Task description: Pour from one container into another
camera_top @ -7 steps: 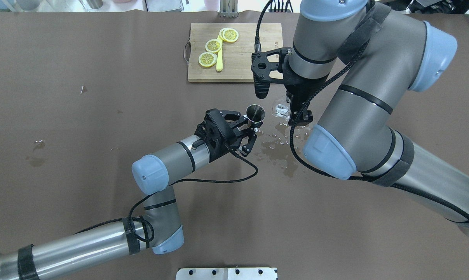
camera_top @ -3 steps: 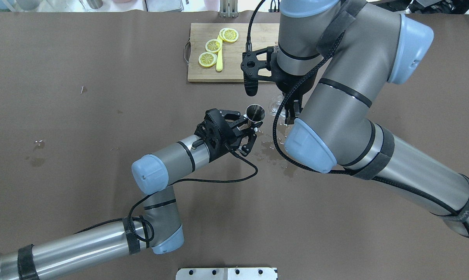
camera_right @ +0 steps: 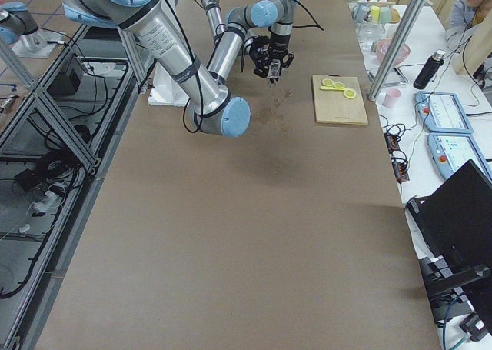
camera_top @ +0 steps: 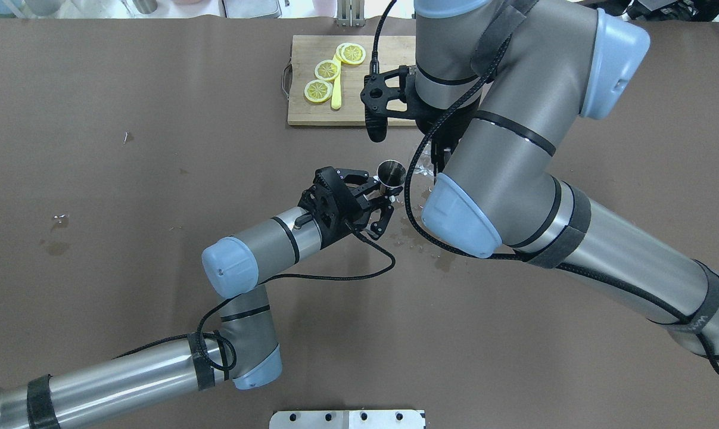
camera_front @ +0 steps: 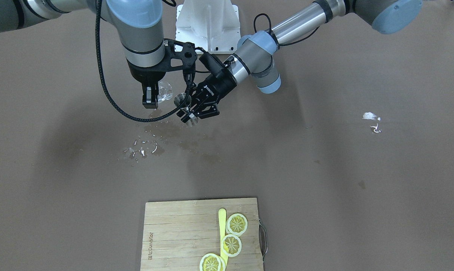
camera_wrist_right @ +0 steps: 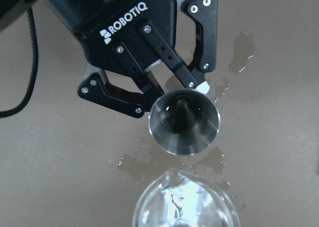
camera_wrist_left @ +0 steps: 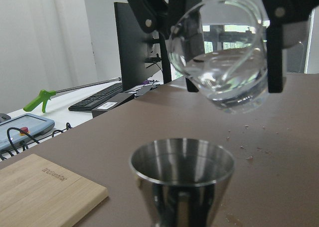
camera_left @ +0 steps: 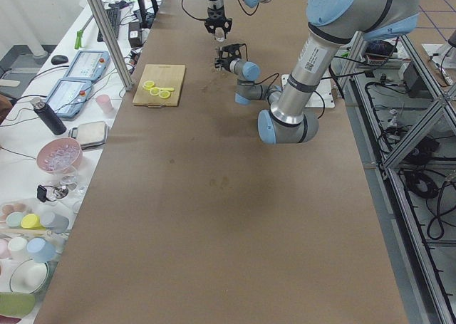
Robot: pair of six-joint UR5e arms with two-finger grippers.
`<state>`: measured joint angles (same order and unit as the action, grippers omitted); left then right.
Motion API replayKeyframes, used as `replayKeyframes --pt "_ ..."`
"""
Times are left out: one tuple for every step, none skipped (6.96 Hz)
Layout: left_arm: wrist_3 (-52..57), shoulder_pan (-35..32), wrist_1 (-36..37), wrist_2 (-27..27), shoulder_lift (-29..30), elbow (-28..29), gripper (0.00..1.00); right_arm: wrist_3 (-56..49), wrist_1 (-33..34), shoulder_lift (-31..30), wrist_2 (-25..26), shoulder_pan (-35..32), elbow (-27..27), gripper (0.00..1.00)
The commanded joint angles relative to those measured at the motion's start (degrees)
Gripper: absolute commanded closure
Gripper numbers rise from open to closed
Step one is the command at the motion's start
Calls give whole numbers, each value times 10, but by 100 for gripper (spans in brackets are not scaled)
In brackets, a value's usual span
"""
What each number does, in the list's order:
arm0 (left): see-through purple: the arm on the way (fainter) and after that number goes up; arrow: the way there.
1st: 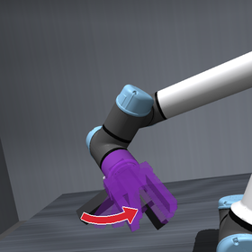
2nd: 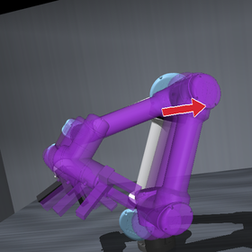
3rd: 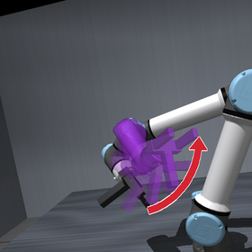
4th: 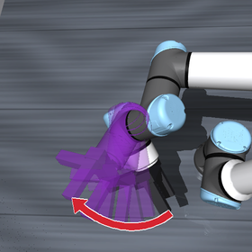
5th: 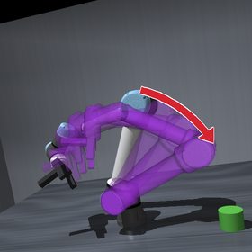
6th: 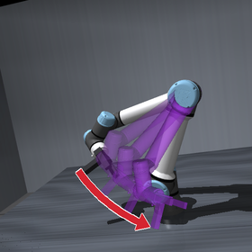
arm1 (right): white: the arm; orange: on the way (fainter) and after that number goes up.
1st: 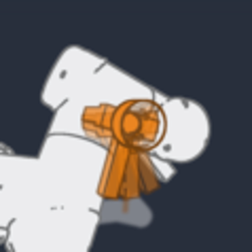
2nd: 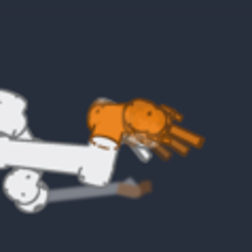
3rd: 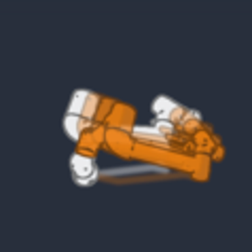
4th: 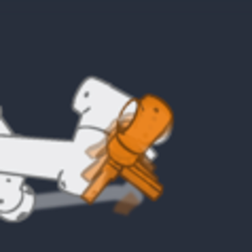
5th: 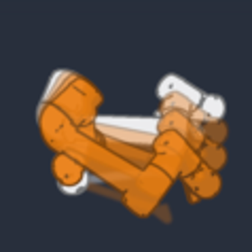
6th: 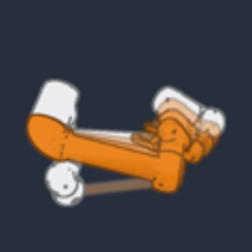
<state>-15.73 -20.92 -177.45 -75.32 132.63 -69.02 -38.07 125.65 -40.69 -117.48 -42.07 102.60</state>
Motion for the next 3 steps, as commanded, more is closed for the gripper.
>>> replayKeyframes --pt "0 0 0 0 0 -1 100 0 27 10 14 5 -4 100" --pt "0 0 0 0 0 -1 100 0 28 12 18 8 -5 100" --pt "0 0 0 0 0 -1 100 0 35 19 21 10 -10 100"
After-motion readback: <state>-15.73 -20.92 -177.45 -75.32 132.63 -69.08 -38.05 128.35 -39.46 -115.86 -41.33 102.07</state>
